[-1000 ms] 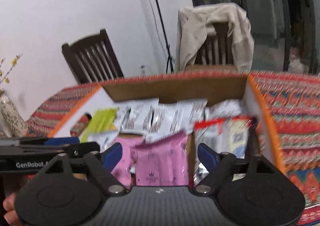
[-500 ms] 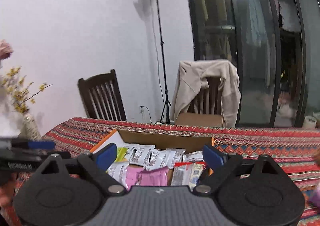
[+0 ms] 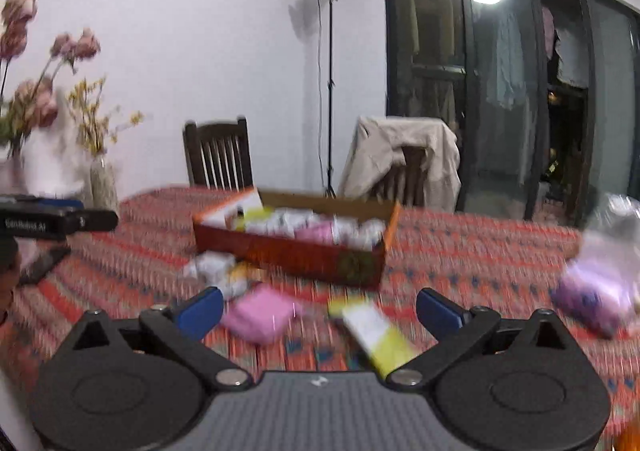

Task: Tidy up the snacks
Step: 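Withdraw both open tools from the box toward the remaining snacks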

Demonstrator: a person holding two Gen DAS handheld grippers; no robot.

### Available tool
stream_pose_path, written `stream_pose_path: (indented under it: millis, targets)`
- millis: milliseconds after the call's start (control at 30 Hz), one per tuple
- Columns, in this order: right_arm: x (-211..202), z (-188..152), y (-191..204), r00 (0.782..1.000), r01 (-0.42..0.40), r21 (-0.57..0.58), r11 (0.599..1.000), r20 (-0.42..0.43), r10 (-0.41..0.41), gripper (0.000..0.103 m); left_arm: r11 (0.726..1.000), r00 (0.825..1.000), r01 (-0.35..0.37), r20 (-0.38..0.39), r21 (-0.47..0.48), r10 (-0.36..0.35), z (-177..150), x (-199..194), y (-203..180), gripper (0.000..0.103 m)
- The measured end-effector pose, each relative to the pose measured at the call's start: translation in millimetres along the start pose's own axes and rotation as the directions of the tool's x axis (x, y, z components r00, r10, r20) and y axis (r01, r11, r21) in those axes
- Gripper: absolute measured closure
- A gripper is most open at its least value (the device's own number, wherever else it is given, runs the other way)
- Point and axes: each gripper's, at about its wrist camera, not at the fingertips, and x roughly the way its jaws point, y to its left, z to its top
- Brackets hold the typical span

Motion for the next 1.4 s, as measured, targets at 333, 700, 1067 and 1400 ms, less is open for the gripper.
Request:
stream_pose_path:
  millis: [333,700,1067,1400]
  targets:
    - [-7,-84,-16,0.979,0.075,0.101,0.992,-0.195,-0.054,0.000,1.000,0.986,0.003,-0.165,-0.013,-0.005,-60,7,-17,0.005]
    - [12,-76,-25,0.983,0.079,0.118,0.990,-0.175,-0.058,0.000,0.999,0.982,0.020,-0.185,-0.027,-0.025,-45,38,-25,0.005]
    - [78,-51,-53,0.981,0.097,0.125,0.987,-0.180,-0.074,0.003,0.998,0.980,0.012,-0.197,0.063,0.000,-13,129,-25,0.022]
    - [149,-22,-62,0.977,0.054,0.048,0.997,-0.209,-0.043,0.020,0.983,0.946,0.148,-0.306,0.110,-0.108,13,234,-12,0.037]
